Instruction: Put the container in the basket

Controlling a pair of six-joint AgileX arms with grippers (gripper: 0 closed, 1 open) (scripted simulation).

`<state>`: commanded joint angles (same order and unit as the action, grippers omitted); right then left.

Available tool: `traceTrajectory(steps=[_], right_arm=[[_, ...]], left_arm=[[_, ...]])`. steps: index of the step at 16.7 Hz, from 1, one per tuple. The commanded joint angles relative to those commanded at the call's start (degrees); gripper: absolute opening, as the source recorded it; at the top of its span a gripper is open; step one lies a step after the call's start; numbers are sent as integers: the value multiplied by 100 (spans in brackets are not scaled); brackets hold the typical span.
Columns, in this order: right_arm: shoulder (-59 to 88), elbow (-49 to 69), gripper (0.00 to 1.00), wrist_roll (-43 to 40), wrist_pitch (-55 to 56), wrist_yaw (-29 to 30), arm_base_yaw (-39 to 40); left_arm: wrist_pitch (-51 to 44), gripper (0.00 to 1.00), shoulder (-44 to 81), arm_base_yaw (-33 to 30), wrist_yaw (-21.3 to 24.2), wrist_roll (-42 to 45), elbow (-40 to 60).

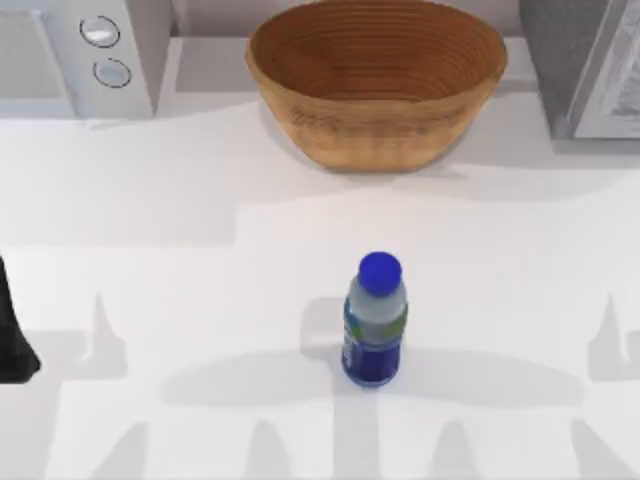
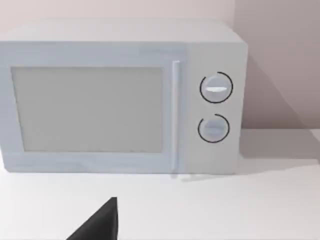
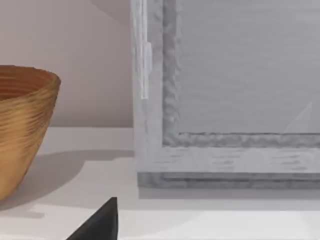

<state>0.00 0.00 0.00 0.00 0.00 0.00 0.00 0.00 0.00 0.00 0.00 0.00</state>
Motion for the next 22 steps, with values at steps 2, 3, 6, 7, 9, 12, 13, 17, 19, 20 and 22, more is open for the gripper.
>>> traceTrajectory(steps=[2, 3, 6, 7, 9, 12, 13, 17, 19, 20, 22], right_arm=[[0, 0, 100, 0, 0, 0, 0], [0, 0, 100, 0, 0, 0, 0], [0, 0, 100, 0, 0, 0, 0], [0, 0, 100, 0, 0, 0, 0], [0, 0, 100, 0, 0, 0, 0], [0, 0, 100, 0, 0, 0, 0], [0, 0, 100, 0, 0, 0, 0], [0, 0, 100, 0, 0, 0, 0], [0, 0, 100, 0, 0, 0, 0], [0, 0, 100, 0, 0, 0, 0], [0, 0, 100, 0, 0, 0, 0]], left_arm=[[0, 100, 0, 0, 0, 0, 0], [57, 100, 58, -45, 5, -3, 12], [575, 100, 599, -405, 18, -24, 103], [846, 100, 902, -580, 14, -31, 144], [1503, 100, 1680, -985, -13, -44, 232], [2699, 100, 3180, -1692, -97, -57, 373], [3135, 100, 3743, -1945, -134, -59, 421], [4947, 100, 6120, -2997, -294, -67, 621], [5833, 100, 7289, -3511, -365, -70, 721], [6255, 100, 7845, -3756, -394, -73, 770], [7032, 100, 8869, -4214, -440, -78, 867]])
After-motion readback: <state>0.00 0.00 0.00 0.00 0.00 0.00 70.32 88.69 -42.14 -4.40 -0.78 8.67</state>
